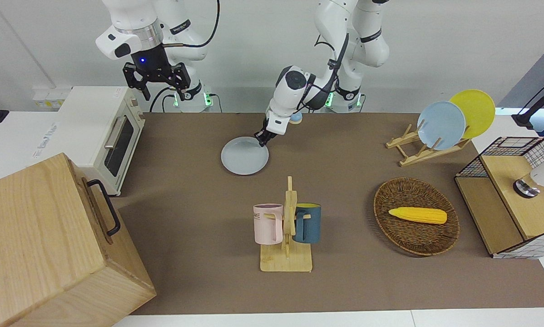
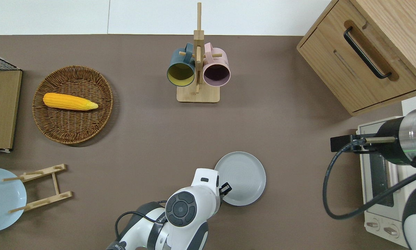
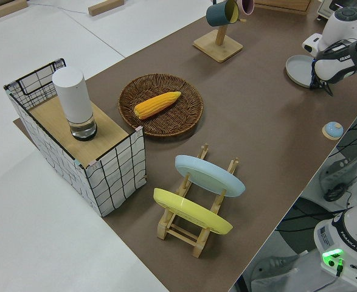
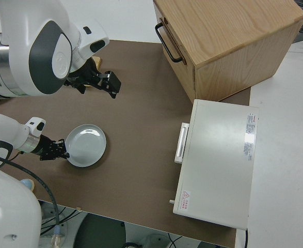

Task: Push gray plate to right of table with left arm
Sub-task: 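Release the gray plate and lift the left gripper away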

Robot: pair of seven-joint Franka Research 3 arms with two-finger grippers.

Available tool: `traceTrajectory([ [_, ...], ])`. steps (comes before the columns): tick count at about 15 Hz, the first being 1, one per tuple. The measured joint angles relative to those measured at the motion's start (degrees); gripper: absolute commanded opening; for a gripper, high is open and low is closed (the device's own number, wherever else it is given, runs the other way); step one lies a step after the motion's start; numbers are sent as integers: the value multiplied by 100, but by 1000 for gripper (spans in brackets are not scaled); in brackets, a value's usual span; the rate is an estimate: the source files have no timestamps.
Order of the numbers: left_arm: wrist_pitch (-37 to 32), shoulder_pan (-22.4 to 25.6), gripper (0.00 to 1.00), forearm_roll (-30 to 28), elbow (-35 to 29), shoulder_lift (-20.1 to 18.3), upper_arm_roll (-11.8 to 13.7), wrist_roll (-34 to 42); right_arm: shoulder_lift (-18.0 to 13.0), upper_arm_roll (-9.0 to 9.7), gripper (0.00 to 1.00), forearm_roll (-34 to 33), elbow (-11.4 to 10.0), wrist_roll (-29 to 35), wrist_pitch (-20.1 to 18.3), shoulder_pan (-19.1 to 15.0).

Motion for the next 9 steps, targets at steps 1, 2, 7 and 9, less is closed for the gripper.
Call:
traceTrajectory([
  [1, 22, -4, 643, -1, 7, 47, -6, 0, 0, 0, 996, 0, 0, 0, 0, 0],
  [2, 52, -7, 712, -10, 36, 78, -11, -3, 0, 0, 996, 0, 0, 0, 0, 0],
  [7, 19, 1, 947, -53, 155, 99, 4, -75, 0, 0, 996, 0, 0, 0, 0, 0],
  [9, -282, 60, 972, -64, 257, 23, 21, -84, 0, 0, 996, 0, 0, 0, 0, 0],
])
